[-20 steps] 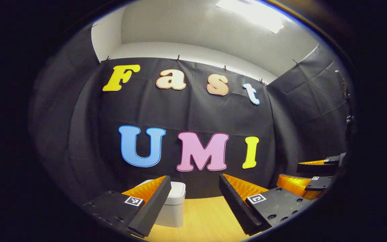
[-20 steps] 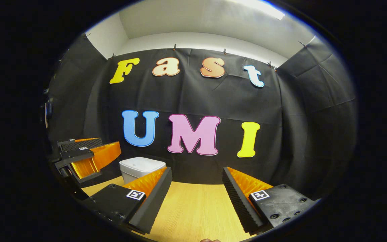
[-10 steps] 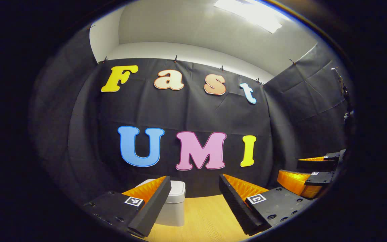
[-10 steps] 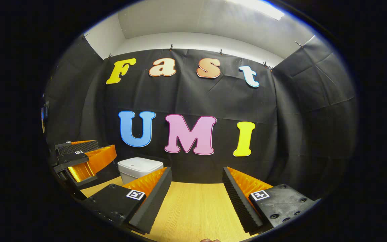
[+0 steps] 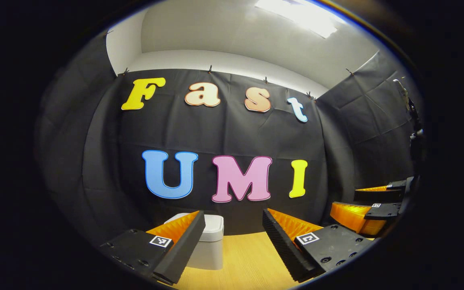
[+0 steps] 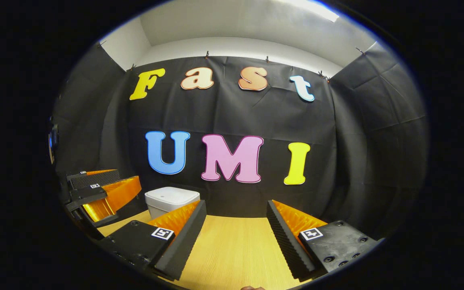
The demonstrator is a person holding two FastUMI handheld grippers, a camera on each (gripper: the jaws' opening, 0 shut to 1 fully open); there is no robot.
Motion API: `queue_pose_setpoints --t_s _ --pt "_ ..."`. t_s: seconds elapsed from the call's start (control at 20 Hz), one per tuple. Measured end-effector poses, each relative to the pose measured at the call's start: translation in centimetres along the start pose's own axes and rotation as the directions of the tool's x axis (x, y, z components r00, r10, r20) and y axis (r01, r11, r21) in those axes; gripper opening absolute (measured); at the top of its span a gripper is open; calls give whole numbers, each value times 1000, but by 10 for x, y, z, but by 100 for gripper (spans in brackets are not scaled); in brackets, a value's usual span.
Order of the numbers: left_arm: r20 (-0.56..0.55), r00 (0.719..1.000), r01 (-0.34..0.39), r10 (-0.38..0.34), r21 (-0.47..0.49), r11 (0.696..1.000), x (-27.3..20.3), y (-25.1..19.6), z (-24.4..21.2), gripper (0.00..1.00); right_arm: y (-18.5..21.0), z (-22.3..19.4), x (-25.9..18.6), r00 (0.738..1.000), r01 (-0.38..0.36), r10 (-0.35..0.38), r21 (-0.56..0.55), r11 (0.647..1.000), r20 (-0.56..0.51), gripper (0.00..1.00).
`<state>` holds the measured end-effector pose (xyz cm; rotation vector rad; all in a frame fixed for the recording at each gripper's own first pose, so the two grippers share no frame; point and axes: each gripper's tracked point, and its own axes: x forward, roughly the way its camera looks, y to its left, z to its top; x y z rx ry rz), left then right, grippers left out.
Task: Press the lid of the desktop garbage bin to open it, pick up the crumpled paper on the desktop and throw it into the bin, then pick up the pop can on the desktop and drop it into the bin, and finally close the garbage bin lid.
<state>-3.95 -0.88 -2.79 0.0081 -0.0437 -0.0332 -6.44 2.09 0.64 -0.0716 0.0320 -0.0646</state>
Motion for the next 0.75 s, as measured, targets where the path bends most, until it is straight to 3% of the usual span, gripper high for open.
queue_pose_setpoints --t_s 0.75 --pt "-61 998 27 -27 1 1000 7 -17 -24 96 -22 -6 13 999 37 -37 -5 999 -15 97"
